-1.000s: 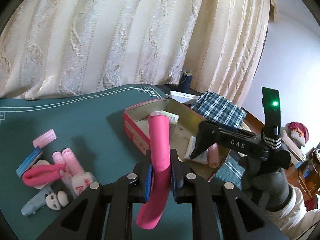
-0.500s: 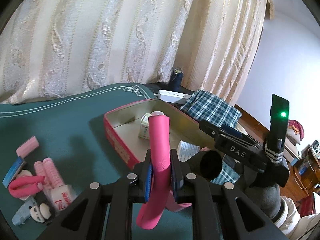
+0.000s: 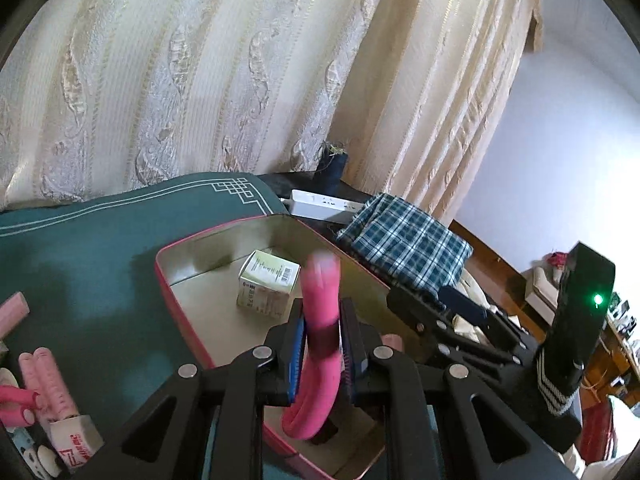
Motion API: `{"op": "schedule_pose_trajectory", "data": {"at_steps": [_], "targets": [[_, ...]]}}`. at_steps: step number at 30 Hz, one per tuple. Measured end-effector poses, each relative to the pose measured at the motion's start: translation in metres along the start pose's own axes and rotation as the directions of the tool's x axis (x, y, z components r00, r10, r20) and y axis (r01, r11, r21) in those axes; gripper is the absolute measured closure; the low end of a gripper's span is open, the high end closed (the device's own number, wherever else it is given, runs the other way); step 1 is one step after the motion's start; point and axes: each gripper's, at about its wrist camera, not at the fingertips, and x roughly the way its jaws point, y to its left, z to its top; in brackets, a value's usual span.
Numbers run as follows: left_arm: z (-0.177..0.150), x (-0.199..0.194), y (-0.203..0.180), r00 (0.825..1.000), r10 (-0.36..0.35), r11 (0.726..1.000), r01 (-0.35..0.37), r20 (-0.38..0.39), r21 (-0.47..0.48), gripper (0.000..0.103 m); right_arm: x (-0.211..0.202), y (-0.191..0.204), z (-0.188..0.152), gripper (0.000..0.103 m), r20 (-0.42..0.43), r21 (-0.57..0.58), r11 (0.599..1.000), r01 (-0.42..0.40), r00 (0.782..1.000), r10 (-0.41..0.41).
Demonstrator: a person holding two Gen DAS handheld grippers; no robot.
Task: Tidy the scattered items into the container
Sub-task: 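Carry the curler and nozzle into the tin box and open both tools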
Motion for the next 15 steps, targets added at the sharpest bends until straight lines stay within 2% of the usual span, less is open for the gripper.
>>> {"op": "schedule_pose_trajectory", "data": {"at_steps": [1,2,5,12,15], "targets": [[0.0,0.0,0.003,1.0,-0.002,1.0,0.002,0.008,-0.014,0.049,0.001,0.0,0.0,0.021,-0.005,0.001,1.0,-0.004,1.0,0.004],[-0.001,-0.002,0.006,1.0,-0.004,1.0,0.004,0.023,-0.031,0.037,0.001,0.0,-0.001,0.021,-0.007,0.003,1.0,-0.005,1.0,0.005],[-0.002,-0.005,0.011,1.0,0.005,0.999,-0.004,0.031,-0.049,0.037,0.002,0.0,-0.001,0.021,-0.005,0.001,1.0,-0.006,1.0,0.006],[-0.014,-0.014,0.006,0.987,0.149,0.988,-0.151,0.057,0.033,0.037,0.005,0.001,-0.002,0.021,-0.012,-0.015,1.0,-0.001,1.0,0.001],[-0.021,-0.019,0.014,0.983,0.179,0.984,-0.179,0.052,0.008,0.037,0.006,0.002,-0.003,0.021,-0.015,-0.022,1.0,0.008,1.0,-0.009]]}}
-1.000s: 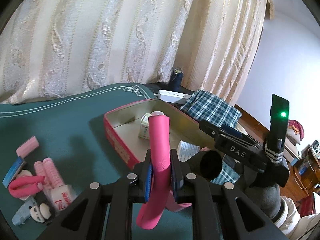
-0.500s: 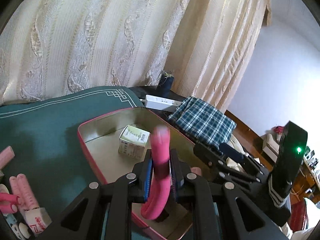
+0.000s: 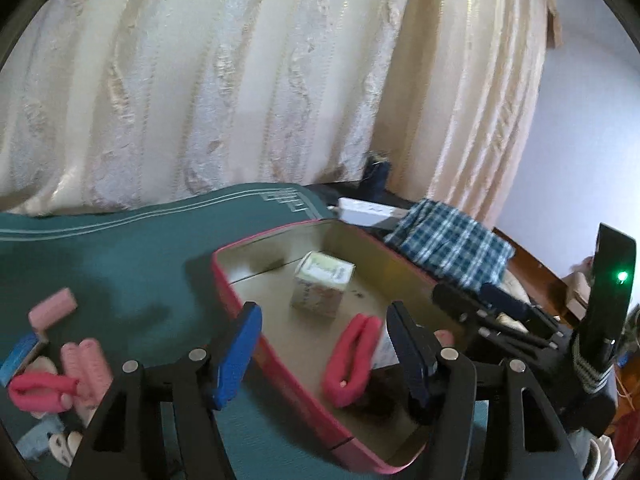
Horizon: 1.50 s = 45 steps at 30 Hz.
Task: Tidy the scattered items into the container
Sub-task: 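Carry the curler and nozzle into the tin box and open both tools, then move both tools back toward the remaining items on the table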
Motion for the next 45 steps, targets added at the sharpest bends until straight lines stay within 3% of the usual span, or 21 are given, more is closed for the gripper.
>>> {"op": "schedule_pose_trajectory", "data": {"at_steps": [17,33,45], "targets": [[-0.032,-0.03,0.039,0.991,0.13,0.989,-0.128,0.017,-0.067,0.037,0.003,0.006,-0.003,0.021,0.005,-0.046,0.998,0.042,0.999,-0.042],[-0.051,-0.045,0.073,0.985,0.171,0.976,-0.17,-0.003,-0.138,0.037,0.011,0.012,-0.008,0.021,-0.007,-0.081,0.994,0.068,0.998,-0.069],[-0.073,-0.082,0.114,0.97,0.243,0.95,-0.239,-0.006,-0.198,0.036,-0.012,0.016,-0.004,0.021,0.118,-0.065,0.997,0.039,0.993,-0.031]]}}
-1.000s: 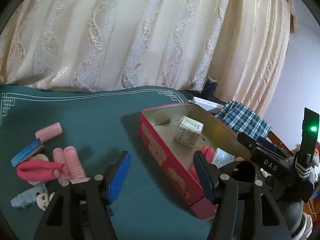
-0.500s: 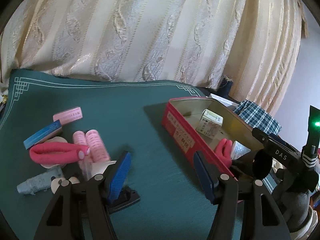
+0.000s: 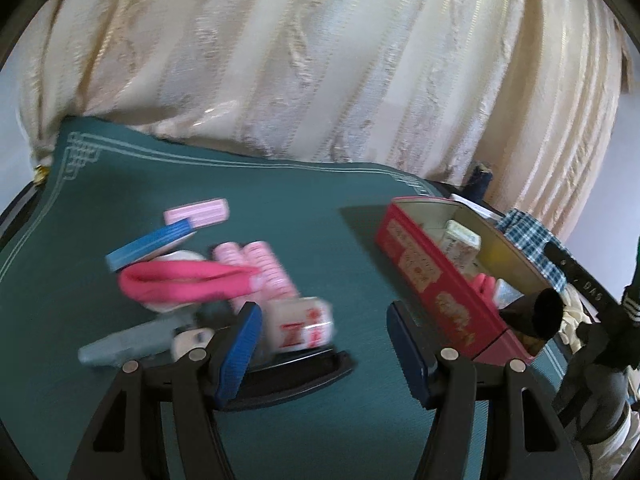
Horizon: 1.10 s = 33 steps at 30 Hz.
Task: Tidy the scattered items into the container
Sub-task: 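Move both tools back toward the remaining items on the table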
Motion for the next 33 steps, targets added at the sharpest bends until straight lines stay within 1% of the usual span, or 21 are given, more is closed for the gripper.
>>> {"op": "schedule_pose_trajectory", "data": {"at_steps": [5,8,11,14,17,18,19,20,21,22,23,26,28,30,31,33], "targets": [[-0.008,-0.01,0.033,0.998,0.058,0.997,-0.059,-0.005,-0.052,0.036,-0.018,0.014,0.008,0.021,0.04,-0.007,0.999,-0.036,0.999,0.036],[-0.011,-0.013,0.047,0.997,0.075,0.994,-0.075,-0.009,-0.081,0.036,-0.029,0.032,0.01,0.02,0.044,-0.018,0.995,-0.095,0.994,0.096],[-0.013,-0.014,0.054,0.997,0.081,0.993,-0.081,-0.011,-0.088,0.036,-0.039,0.054,0.009,0.02,0.031,-0.035,0.987,-0.159,0.987,0.16],[-0.015,-0.014,0.059,0.996,0.085,0.992,-0.086,-0.016,-0.093,0.036,-0.047,0.078,0.005,0.02,0.007,-0.065,0.971,-0.228,0.973,0.229],[-0.016,-0.014,0.065,0.996,0.088,0.99,-0.09,-0.022,-0.105,0.036,-0.053,0.108,-0.004,0.02,-0.049,-0.128,0.943,-0.307,0.952,0.303],[-0.016,-0.014,0.068,0.996,0.091,0.99,-0.093,-0.022,-0.11,0.036,-0.053,0.121,-0.009,0.02,-0.086,-0.149,0.924,-0.351,0.936,0.341],[-0.016,-0.016,0.072,0.995,0.095,0.988,-0.097,-0.021,-0.117,0.036,-0.054,0.127,-0.013,0.019,-0.107,-0.155,0.914,-0.375,0.926,0.362],[-0.016,-0.018,0.076,0.995,0.1,0.987,-0.101,-0.018,-0.125,0.036,-0.053,0.137,-0.018,0.019,-0.143,-0.162,0.896,-0.414,0.908,0.394],[-0.016,-0.02,0.08,0.994,0.105,0.986,-0.106,-0.015,-0.132,0.036,-0.051,0.151,-0.025,0.019,-0.196,-0.174,0.868,-0.465,0.88,0.433],[-0.016,-0.022,0.085,0.994,0.112,0.984,-0.112,-0.01,-0.139,0.036,-0.049,0.16,-0.03,0.019,-0.231,-0.187,0.848,-0.495,0.861,0.452],[-0.016,-0.024,0.089,0.993,0.117,0.983,-0.117,-0.007,-0.144,0.036,-0.049,0.167,-0.035,0.019,-0.255,-0.198,0.836,-0.512,0.85,0.46],[-0.017,-0.029,0.103,0.992,0.129,0.978,-0.127,0.0,-0.166,0.036,-0.039,0.189,-0.048,0.019,-0.346,-0.214,0.796,-0.566,0.806,0.48],[-0.018,-0.032,0.11,0.992,0.128,0.976,-0.126,0.001,-0.179,0.036,-0.029,0.194,-0.052,0.019,-0.39,-0.186,0.779,-0.598,0.773,0.501],[-0.02,-0.033,0.116,0.992,0.125,0.975,-0.122,0.002,-0.186,0.036,-0.014,0.2,-0.056,0.019,-0.447,-0.141,0.769,-0.624,0.733,0.512],[-0.02,-0.033,0.119,0.992,0.122,0.975,-0.12,0.001,-0.189,0.036,-0.009,0.203,-0.057,0.019,-0.464,-0.129,0.764,-0.632,0.72,0.516],[-0.022,-0.033,0.122,0.993,0.118,0.974,-0.116,-0.002,-0.195,0.036,-0.006,0.21,-0.063,0.019,-0.489,-0.135,0.752,-0.645,0.704,0.516]]}}
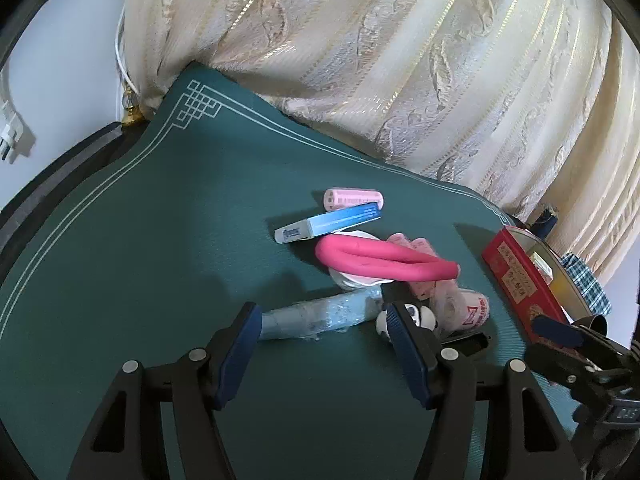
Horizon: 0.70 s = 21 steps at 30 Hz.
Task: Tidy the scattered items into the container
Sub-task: 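Move both tools back toward the remaining items on the table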
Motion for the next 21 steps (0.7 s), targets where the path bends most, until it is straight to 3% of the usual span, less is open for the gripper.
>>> {"op": "schedule_pose_trajectory", "data": {"at_steps": [8,16,21], "targets": [[0.0,0.006,0.016,1.0,-0.022,0.999,0.021,-0.015,-0.047,0.036,0.037,0.001,0.008,0.019,-0.085,-0.054,0.998,0.011,0.996,-0.016],[-0.001,0.008,0.019,0.999,-0.035,0.998,0.034,-0.028,-0.062,0.036,0.05,0.002,0.003,0.019,-0.161,-0.055,0.995,-0.086,0.984,0.076],[-0.002,0.009,0.018,0.999,-0.033,0.998,0.031,-0.032,-0.055,0.036,0.036,0.012,-0.017,0.018,-0.242,-0.038,0.969,-0.246,0.943,0.23]]}}
